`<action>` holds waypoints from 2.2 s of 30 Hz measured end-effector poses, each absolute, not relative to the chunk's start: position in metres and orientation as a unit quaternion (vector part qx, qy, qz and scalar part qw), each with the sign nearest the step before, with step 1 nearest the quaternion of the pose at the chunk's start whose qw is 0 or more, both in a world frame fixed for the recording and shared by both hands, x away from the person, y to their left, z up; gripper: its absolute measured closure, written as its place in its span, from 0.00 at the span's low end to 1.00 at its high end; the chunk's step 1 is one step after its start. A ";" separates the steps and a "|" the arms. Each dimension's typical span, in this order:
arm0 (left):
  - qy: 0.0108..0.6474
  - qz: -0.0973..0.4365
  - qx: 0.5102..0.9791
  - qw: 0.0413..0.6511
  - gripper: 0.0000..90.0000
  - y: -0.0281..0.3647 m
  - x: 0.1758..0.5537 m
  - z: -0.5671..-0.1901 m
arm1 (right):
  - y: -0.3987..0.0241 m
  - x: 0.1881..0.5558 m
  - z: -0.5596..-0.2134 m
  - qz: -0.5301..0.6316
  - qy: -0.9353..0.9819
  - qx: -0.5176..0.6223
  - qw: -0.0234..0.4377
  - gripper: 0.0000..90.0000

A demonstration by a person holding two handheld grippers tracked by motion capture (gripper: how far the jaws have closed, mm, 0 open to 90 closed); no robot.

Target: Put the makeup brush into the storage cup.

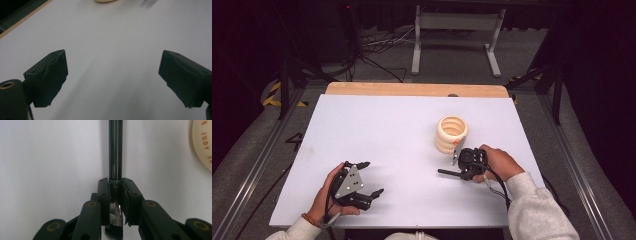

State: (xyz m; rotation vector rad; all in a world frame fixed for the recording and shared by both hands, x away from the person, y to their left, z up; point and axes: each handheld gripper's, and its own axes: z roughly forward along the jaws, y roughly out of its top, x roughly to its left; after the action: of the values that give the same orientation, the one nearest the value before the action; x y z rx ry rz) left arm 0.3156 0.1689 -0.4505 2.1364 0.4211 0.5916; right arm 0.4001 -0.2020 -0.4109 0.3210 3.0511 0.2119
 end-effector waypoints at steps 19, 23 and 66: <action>0.025 0.386 0.862 0.327 0.27 0.074 0.318 -0.459 | -0.152 0.394 -0.379 0.119 0.990 0.078 0.023 0.87; 0.009 0.404 0.857 0.321 0.32 0.067 0.318 -0.459 | -0.131 0.394 -0.377 0.110 0.991 0.068 0.024 0.87; -0.039 0.460 0.862 0.209 0.88 0.064 0.332 -0.467 | -0.084 0.411 -0.366 0.193 0.969 0.153 0.021 0.70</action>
State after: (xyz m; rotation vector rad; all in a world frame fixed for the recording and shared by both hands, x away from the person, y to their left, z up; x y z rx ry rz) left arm 0.3319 0.0642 -0.4666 2.3991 -0.1091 1.2800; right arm 0.4108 -0.0836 -0.3659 0.4742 3.0053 0.5972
